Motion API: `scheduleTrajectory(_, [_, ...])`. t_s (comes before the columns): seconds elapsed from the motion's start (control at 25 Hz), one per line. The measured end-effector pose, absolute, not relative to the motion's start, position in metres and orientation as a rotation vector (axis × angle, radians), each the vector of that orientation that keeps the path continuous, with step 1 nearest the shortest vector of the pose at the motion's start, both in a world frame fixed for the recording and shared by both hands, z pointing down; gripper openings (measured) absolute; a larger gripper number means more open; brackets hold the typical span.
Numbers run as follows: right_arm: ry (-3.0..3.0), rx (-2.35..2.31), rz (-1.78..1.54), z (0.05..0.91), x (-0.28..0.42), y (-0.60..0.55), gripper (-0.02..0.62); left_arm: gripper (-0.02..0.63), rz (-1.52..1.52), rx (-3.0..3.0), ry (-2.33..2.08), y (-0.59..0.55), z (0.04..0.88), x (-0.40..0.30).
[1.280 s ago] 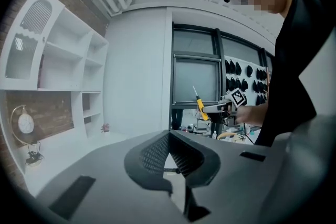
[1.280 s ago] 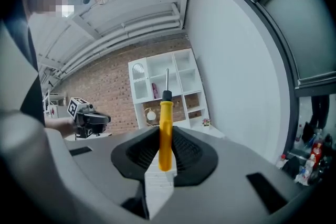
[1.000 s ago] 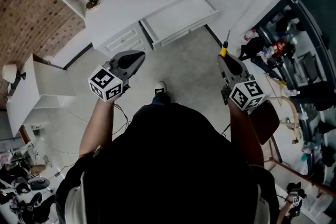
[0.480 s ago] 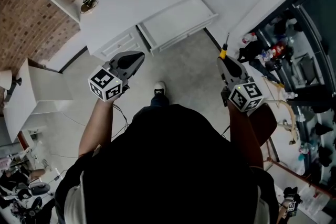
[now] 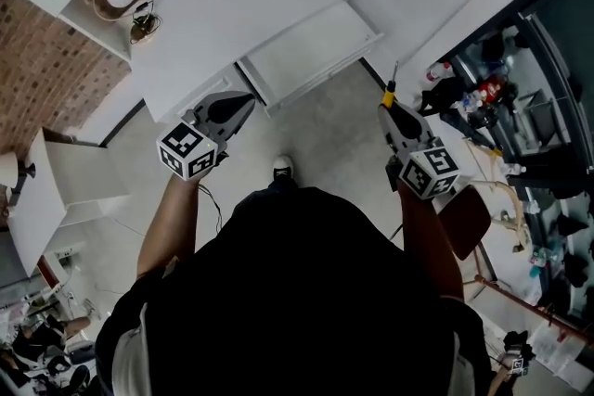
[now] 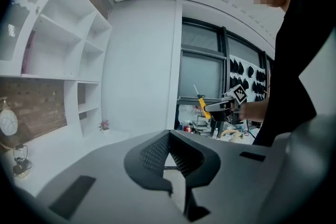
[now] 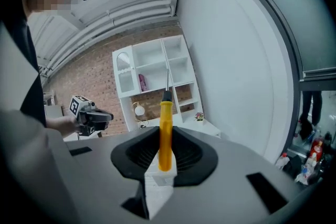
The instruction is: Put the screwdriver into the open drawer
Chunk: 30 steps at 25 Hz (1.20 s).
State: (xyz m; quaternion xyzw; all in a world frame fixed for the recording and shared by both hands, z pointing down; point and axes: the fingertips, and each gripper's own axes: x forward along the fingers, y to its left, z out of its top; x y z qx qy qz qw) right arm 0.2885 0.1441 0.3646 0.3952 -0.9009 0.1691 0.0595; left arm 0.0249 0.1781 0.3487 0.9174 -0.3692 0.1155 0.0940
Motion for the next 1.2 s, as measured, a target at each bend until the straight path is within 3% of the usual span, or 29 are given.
scheduleTrajectory(1.2, [-2.659, 1.314, 0.500, 0.364, 0.230, 0.036, 0.083, 0.015, 0.309, 2.769, -0.999, 0.044, 0.351, -0.044])
